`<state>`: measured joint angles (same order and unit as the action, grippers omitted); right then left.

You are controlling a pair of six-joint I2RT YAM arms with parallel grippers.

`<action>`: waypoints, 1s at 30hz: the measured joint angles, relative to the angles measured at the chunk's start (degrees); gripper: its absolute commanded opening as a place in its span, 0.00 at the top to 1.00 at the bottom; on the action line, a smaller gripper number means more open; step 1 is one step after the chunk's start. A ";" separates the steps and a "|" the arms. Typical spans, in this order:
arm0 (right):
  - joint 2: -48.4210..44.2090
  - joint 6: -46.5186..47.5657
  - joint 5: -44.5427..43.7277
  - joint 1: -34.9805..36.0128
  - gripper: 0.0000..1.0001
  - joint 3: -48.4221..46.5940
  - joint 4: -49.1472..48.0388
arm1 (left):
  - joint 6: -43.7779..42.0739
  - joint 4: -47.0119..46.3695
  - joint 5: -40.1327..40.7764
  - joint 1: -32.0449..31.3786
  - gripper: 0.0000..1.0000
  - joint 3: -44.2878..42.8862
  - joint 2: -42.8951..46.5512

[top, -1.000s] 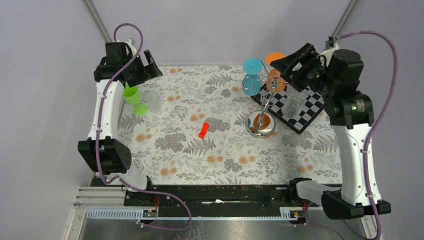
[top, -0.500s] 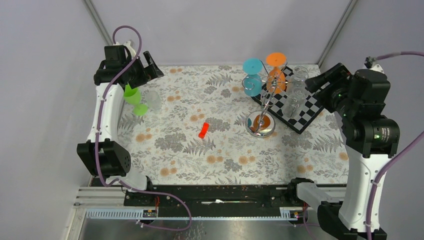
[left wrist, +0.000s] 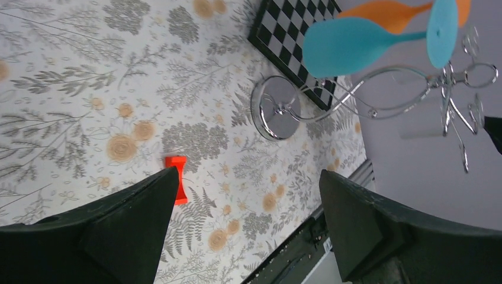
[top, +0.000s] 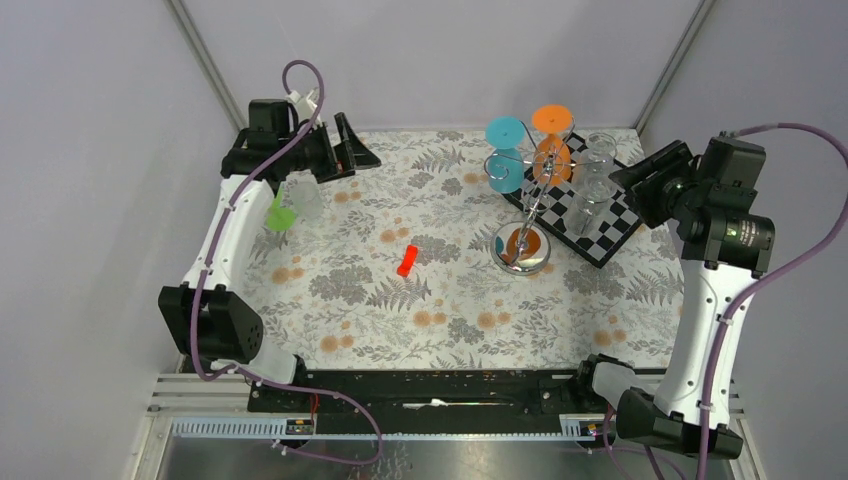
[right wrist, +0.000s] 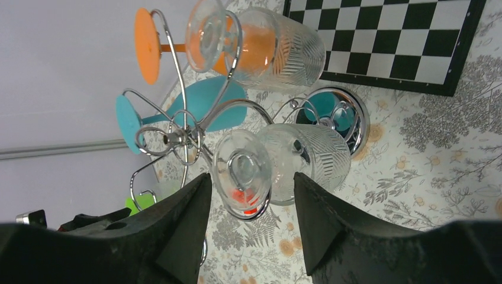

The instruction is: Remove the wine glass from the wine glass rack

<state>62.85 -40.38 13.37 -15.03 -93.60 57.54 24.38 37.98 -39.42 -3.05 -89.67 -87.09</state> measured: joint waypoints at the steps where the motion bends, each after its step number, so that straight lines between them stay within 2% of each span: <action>1: 0.00 -0.26 0.52 -0.04 0.40 1.05 -0.22 | -0.02 -0.20 -0.72 -0.87 0.03 0.13 0.04; 12: -2.56 -0.92 2.49 -0.85 0.46 9.99 -6.45 | 0.61 -0.90 -2.01 -1.29 0.03 0.17 0.04; 24: -4.52 -1.92 5.42 -1.55 0.52 13.14 -12.39 | 0.74 -1.27 -1.90 -1.29 0.03 0.20 0.52; 30: -4.57 -4.15 7.93 -1.92 0.64 15.30 -14.69 | 0.72 -1.25 -1.64 -1.29 0.03 0.20 1.16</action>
<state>58.28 -44.53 21.30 -16.95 -78.30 42.85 25.10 36.73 -41.06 -4.34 -89.47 -85.93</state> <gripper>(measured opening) 0.432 0.968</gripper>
